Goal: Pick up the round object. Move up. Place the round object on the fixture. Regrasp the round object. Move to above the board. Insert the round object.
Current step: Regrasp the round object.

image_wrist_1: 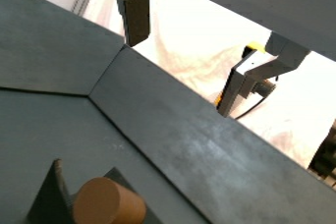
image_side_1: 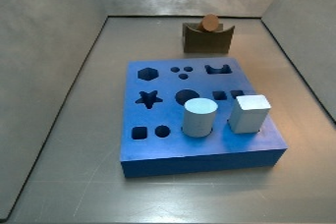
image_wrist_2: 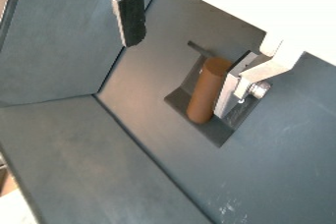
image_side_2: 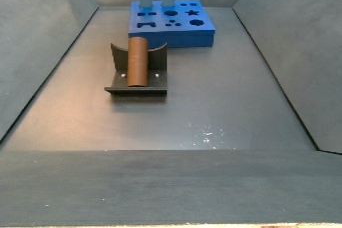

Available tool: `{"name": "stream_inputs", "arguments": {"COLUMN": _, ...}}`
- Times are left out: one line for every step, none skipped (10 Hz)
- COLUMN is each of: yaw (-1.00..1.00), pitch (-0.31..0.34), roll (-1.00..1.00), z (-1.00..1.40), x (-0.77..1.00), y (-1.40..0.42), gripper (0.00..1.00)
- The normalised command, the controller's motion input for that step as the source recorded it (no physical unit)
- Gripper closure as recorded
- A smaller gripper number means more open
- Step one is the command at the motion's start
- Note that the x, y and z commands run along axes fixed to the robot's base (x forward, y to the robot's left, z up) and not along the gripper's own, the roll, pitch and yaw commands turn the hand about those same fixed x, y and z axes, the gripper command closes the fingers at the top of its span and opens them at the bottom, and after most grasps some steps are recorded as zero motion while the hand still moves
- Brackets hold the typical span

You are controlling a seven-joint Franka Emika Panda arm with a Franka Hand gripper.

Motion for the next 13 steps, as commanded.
{"name": "stream_inputs", "arguments": {"yaw": 0.2, "pitch": 0.233, "roll": 0.61, "z": -0.02, "x": 0.11, "y": -0.05, "gripper": 0.0}}
{"name": "stream_inputs", "arguments": {"yaw": 0.21, "pitch": 0.208, "roll": 0.51, "z": -0.02, "x": 0.1, "y": -0.05, "gripper": 0.0}}
{"name": "stream_inputs", "arguments": {"yaw": 0.22, "pitch": 0.136, "roll": 0.34, "z": -0.02, "x": 0.09, "y": -0.04, "gripper": 0.0}}
{"name": "stream_inputs", "arguments": {"yaw": 0.23, "pitch": 0.172, "roll": 0.5, "z": -1.0, "x": 0.04, "y": 0.07, "gripper": 0.0}}
{"name": "stream_inputs", "arguments": {"yaw": 0.23, "pitch": 0.119, "roll": 0.47, "z": -1.0, "x": 0.04, "y": 0.07, "gripper": 0.0}}
{"name": "stream_inputs", "arguments": {"yaw": 0.22, "pitch": 0.079, "roll": 0.41, "z": -1.0, "x": 0.05, "y": 0.06, "gripper": 0.0}}
{"name": "stream_inputs", "arguments": {"yaw": 0.21, "pitch": 0.04, "roll": 0.32, "z": -1.0, "x": 0.06, "y": 0.05, "gripper": 0.0}}
{"name": "stream_inputs", "arguments": {"yaw": 0.2, "pitch": 0.017, "roll": 0.28, "z": -1.0, "x": 0.07, "y": 0.05, "gripper": 0.0}}
{"name": "stream_inputs", "arguments": {"yaw": 0.17, "pitch": -0.024, "roll": 0.21, "z": -1.0, "x": 0.09, "y": 0.04, "gripper": 0.0}}
{"name": "stream_inputs", "arguments": {"yaw": 0.15, "pitch": -0.059, "roll": 0.19, "z": -1.0, "x": 0.1, "y": 0.04, "gripper": 0.0}}
{"name": "stream_inputs", "arguments": {"yaw": 0.12, "pitch": -0.092, "roll": 0.17, "z": -1.0, "x": 0.11, "y": 0.03, "gripper": 0.0}}
{"name": "stream_inputs", "arguments": {"yaw": 0.1, "pitch": -0.123, "roll": 0.15, "z": -1.0, "x": 0.12, "y": 0.03, "gripper": 0.0}}
{"name": "stream_inputs", "arguments": {"yaw": 0.07, "pitch": -0.131, "roll": 0.13, "z": -1.0, "x": 0.13, "y": 0.02, "gripper": 0.0}}
